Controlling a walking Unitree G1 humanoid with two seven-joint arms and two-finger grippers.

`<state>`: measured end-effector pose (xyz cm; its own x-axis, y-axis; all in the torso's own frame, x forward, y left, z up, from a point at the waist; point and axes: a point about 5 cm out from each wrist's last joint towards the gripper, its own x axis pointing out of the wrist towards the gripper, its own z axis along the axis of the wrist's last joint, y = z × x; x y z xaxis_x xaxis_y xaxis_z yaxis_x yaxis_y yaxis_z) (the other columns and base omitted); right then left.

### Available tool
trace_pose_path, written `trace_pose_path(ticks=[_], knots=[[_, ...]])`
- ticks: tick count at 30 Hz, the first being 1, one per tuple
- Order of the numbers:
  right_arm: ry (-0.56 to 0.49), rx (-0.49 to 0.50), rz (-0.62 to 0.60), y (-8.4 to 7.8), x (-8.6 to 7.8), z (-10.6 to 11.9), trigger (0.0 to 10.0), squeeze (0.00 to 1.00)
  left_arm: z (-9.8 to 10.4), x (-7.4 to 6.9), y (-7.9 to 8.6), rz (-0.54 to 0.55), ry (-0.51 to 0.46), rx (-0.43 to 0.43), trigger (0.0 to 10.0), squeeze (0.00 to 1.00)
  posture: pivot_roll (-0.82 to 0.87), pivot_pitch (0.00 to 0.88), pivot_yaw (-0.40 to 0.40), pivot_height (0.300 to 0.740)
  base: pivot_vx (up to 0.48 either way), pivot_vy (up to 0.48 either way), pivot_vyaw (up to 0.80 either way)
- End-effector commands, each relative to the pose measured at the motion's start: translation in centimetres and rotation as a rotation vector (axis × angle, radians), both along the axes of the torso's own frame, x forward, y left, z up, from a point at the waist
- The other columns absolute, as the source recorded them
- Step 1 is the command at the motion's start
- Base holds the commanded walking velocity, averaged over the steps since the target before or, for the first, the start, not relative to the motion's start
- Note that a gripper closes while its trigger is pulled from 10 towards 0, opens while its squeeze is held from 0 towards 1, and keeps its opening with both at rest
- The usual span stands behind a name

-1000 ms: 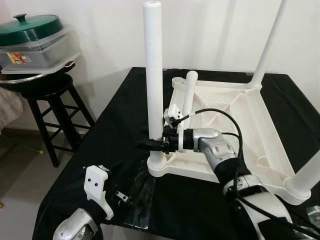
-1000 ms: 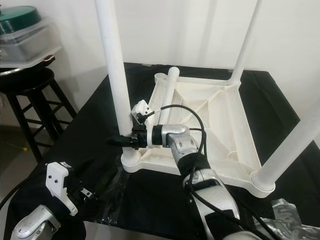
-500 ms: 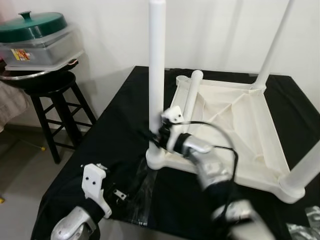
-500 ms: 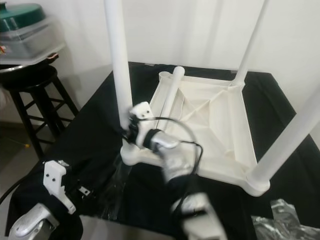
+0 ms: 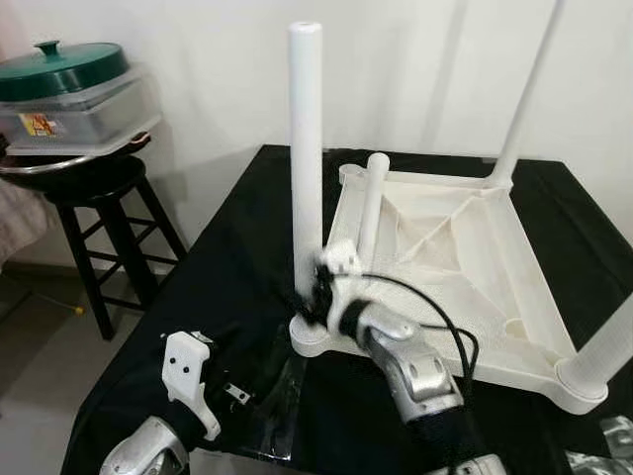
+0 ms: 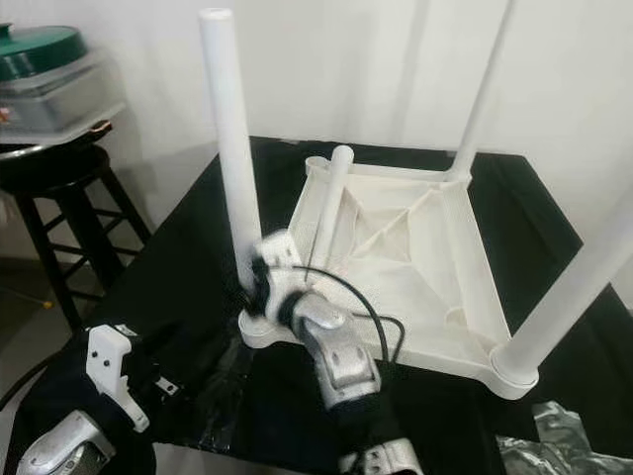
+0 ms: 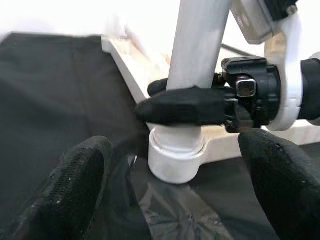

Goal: Building children table

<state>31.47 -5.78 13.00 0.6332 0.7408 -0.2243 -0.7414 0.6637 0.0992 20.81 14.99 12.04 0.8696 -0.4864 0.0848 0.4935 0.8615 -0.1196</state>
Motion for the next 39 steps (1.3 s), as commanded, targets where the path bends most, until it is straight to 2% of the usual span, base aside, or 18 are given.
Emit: trace_pose_path(ticks=[1, 2, 6, 7, 9, 11, 19, 20, 21, 29, 35, 37, 38, 39], knots=[[-0.057, 0.047, 0.120, 1.3, 0.1, 1.8, 10.0, 1.00, -0.1, -0.1, 0.2, -0.002, 0.013, 0.002, 10.0, 0.00, 0.02, 0.036, 0.019, 0.740, 0.000, 0.000, 0.00], [-0.119, 0.081, 0.235, 1.2, 0.7, 3.2, 10.0, 1.00, -0.1, -0.1, 0.2, -0.003, 0.014, 0.002, 10.0, 0.00, 0.02, 0.035, 0.019, 0.740, 0.000, 0.000, 0.00], [-0.141, 0.086, 0.275, 1.0, 0.9, 3.7, 10.0, 1.00, -0.1, 0.0, 0.2, -0.003, 0.014, 0.001, 10.0, 0.00, 0.02, 0.035, 0.019, 0.740, 0.000, 0.000, 0.00], [-0.162, 0.077, 0.346, 0.7, 1.8, 4.2, 10.0, 0.00, -0.1, 0.0, 0.1, -0.002, 0.012, 0.002, 10.0, 0.00, 0.03, 0.027, 0.013, 0.740, 0.000, 0.000, 0.00], [-0.162, 0.077, 0.346, 0.7, 1.8, 4.2, 10.0, 0.00, -0.1, 0.0, 0.1, -0.002, 0.012, 0.002, 10.0, 0.00, 0.03, 0.027, 0.013, 0.740, 0.000, 0.000, 0.00], [-0.166, 0.054, 0.447, 0.0, 3.4, 5.0, 10.0, 0.00, -0.1, 0.1, 0.0, 0.001, 0.010, 0.003, 10.0, 0.00, 0.03, 0.021, 0.012, 0.740, 0.000, 0.000, 0.00], [-0.130, -0.001, 0.438, -1.2, 5.1, 5.5, 10.0, 0.00, -0.1, 0.2, -0.2, 0.002, 0.009, 0.002, 10.0, 0.00, 0.04, 0.016, 0.005, 0.740, 0.000, 0.000, 0.00], [-0.099, 0.018, 0.439, -1.6, 5.4, 5.6, 1.1, 0.00, -0.1, 0.3, -0.2, 0.003, 0.009, 0.001, 10.0, 0.00, 0.04, 0.016, 0.005, 0.740, 0.000, 0.000, 0.00], [-0.094, 0.023, 0.440, -1.7, 5.5, 5.7, 0.0, 0.00, -0.1, 0.3, -0.2, 0.002, 0.009, 0.000, 10.0, 0.00, 0.04, 0.016, 0.005, 0.740, 0.000, 0.000, 0.00], [-0.093, 0.030, 0.465, -2.1, 5.5, 5.4, 0.0, 0.00, -0.2, 0.3, -0.2, 0.003, 0.010, -0.001, 10.0, 0.00, 0.04, 0.014, 0.002, 0.740, 0.000, 0.000, 0.00], [-0.110, 0.036, 0.425, -3.0, 5.9, 5.4, 0.0, 0.00, -0.2, 0.3, -0.2, 0.002, 0.011, -0.001, 10.0, 0.00, 0.03, 0.014, 0.002, 0.740, 0.000, 0.000, 0.00], [-0.099, -0.001, 0.299, -3.4, 5.7, 3.8, 0.0, 0.00, -0.2, 0.3, -0.1, 0.006, 0.009, -0.003, 10.0, 0.00, 0.02, 0.024, -0.011, 0.740, 0.000, 0.000, 0.00], [-0.099, -0.001, 0.299, -3.4, 5.7, 3.8, 0.0, 0.00, -0.2, 0.3, -0.1, 0.006, 0.009, -0.003, 10.0, 0.00, 0.02, 0.024, -0.011, 0.740, 0.000, 0.000, 0.00], [-0.093, -0.007, 0.168, -3.2, 5.6, 2.8, 0.0, 0.00, -0.2, 0.2, -0.1, 0.008, 0.008, -0.004, 10.0, 0.00, 0.02, 0.026, -0.013, 0.740, 0.000, 0.000, 0.00]])
